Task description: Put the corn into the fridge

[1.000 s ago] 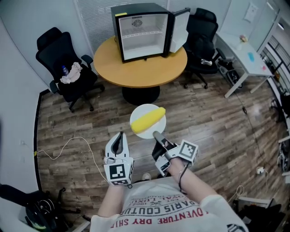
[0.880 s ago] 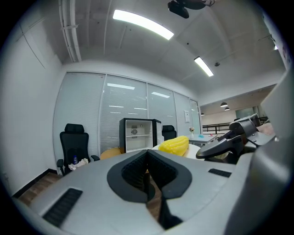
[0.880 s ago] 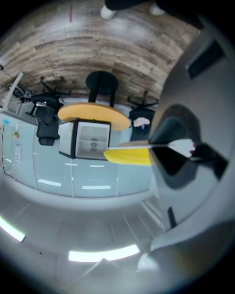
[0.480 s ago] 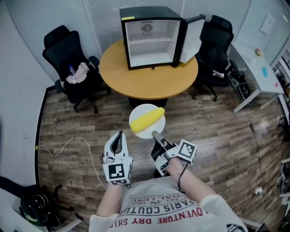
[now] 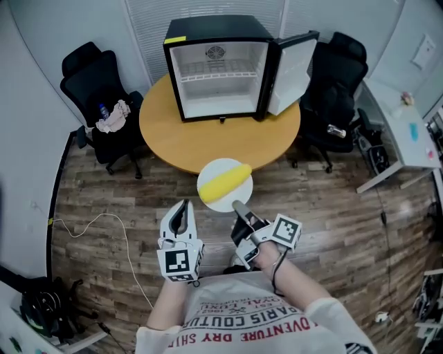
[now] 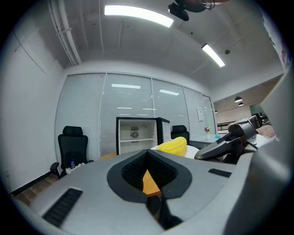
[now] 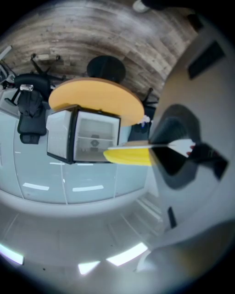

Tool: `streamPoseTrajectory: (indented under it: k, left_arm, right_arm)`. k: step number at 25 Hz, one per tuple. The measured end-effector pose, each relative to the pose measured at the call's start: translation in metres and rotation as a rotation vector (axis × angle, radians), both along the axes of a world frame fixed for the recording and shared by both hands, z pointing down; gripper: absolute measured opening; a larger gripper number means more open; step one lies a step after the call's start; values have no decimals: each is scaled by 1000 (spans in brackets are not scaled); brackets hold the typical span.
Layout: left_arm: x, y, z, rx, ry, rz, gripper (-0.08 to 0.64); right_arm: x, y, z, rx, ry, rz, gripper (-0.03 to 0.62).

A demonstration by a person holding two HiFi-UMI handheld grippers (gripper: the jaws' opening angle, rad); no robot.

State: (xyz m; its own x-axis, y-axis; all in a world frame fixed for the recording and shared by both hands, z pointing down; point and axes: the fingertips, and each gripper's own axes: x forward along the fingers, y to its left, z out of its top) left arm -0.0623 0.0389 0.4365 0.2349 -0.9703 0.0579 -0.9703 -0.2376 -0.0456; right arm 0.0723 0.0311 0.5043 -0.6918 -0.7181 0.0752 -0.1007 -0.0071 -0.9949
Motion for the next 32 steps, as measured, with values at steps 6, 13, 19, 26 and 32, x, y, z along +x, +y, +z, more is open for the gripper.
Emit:
streamPoseTrajectory:
  k: [6,13,19,26,32]
  left_arm:
    - [38,-40,1,-6,18,1,34]
    - [47,-85,7,-19,4,1,34]
    - [41,-145,10,-12,14,27,34]
    - [22,-242,7,5,35,61,34]
    - [13,-321,-2,17,37,98,34]
  right_arm:
    - [38,-40,3,-10,-11,-2,40]
    - [52,-86,10,-26,-22,14,40]
    - [45,-144,15,-27,-19,41,40]
    - [26,-231,14,-16,1,66,40]
    - [13,-310,4,-3,-1,93,40]
